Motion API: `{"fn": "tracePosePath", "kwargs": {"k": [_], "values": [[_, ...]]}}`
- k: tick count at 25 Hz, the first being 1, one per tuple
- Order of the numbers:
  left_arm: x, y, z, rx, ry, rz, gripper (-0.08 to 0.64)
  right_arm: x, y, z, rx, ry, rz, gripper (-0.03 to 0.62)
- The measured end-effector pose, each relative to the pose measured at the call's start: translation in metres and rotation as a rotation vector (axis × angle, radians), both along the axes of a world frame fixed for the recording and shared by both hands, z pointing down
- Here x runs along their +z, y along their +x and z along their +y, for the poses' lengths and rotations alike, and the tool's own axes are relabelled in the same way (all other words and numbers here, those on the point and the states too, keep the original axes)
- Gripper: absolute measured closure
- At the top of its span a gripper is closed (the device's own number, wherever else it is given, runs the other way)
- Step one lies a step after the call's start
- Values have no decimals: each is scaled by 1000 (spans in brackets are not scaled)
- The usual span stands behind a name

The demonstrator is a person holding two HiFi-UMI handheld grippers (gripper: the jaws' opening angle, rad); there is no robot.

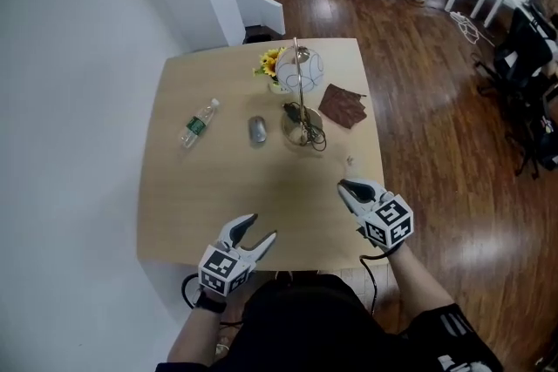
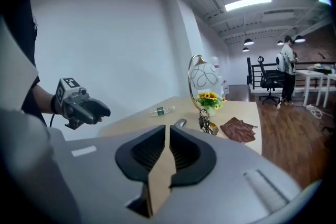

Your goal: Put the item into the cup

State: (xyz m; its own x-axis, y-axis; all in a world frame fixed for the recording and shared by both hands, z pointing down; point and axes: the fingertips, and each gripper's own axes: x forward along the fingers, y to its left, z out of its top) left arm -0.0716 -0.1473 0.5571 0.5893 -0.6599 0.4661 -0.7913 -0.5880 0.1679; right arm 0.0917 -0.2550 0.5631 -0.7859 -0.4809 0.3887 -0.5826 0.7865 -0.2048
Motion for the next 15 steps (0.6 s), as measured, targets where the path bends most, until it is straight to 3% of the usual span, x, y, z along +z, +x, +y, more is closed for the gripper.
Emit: {"fn": "tracePosePath", "kwargs": {"k": [8,13,15], "values": [[-16,7,35,53,35,14,316,-15,-2,74,-7,-55,-108,583],[-22,-3,91,85,58,26,316,-23,-17,134,22,-86,-175,583],[-23,-12,121,85,65,31,316,-23,-23,164,31,-80,-156,583]]}}
